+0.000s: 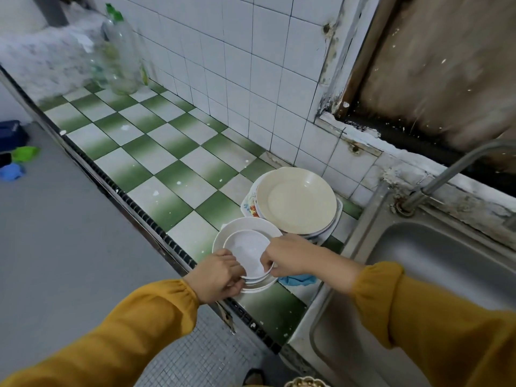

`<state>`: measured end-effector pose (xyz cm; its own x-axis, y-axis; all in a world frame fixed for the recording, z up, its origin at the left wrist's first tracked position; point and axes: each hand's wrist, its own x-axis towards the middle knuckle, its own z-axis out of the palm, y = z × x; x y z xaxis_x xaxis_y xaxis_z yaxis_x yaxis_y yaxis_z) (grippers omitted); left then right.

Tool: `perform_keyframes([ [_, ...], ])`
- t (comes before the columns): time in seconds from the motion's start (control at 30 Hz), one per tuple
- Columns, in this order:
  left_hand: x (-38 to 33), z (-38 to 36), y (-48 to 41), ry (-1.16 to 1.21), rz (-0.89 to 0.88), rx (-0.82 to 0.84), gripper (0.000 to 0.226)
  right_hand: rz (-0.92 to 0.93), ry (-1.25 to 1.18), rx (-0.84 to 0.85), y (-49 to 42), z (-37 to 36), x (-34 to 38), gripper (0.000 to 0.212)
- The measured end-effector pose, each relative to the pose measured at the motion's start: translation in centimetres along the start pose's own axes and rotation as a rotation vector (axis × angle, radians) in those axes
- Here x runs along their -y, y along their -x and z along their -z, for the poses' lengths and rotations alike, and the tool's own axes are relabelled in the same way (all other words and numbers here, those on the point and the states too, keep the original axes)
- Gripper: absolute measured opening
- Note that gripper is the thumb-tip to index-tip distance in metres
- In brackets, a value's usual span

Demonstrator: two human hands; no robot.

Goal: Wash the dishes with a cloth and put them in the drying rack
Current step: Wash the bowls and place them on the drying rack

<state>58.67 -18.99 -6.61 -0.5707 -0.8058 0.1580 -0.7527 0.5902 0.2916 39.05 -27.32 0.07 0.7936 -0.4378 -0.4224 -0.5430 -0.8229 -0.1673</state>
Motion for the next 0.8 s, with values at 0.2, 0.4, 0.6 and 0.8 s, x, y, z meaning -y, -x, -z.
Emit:
perform_keyframes([
  [0.2,0.1,-0.5,0.1,0.201,0.143,-0.017,0.022,0.005,-0.143,-0.042,0.9,-0.5,-0.9,0.015],
  [0.4,-0.6,0.3,-0.1,0.385,0.261,-0.12,0.026,-0.092,-0.51,-0.068,1.2,0.0,-1.9,0.025],
  [0.6,-1.0,1.0,-0.8,0.558,0.331,-0.121,0.034,-0.156,-0.778,-0.136,1.0,-0.2,-2.9,0.021],
  [0.8,-1.6,2.4,-2.0,0.896,0.523,-0.132,0.045,-0.176,-1.033,-0.195,1.1,0.5,-4.0,0.021],
])
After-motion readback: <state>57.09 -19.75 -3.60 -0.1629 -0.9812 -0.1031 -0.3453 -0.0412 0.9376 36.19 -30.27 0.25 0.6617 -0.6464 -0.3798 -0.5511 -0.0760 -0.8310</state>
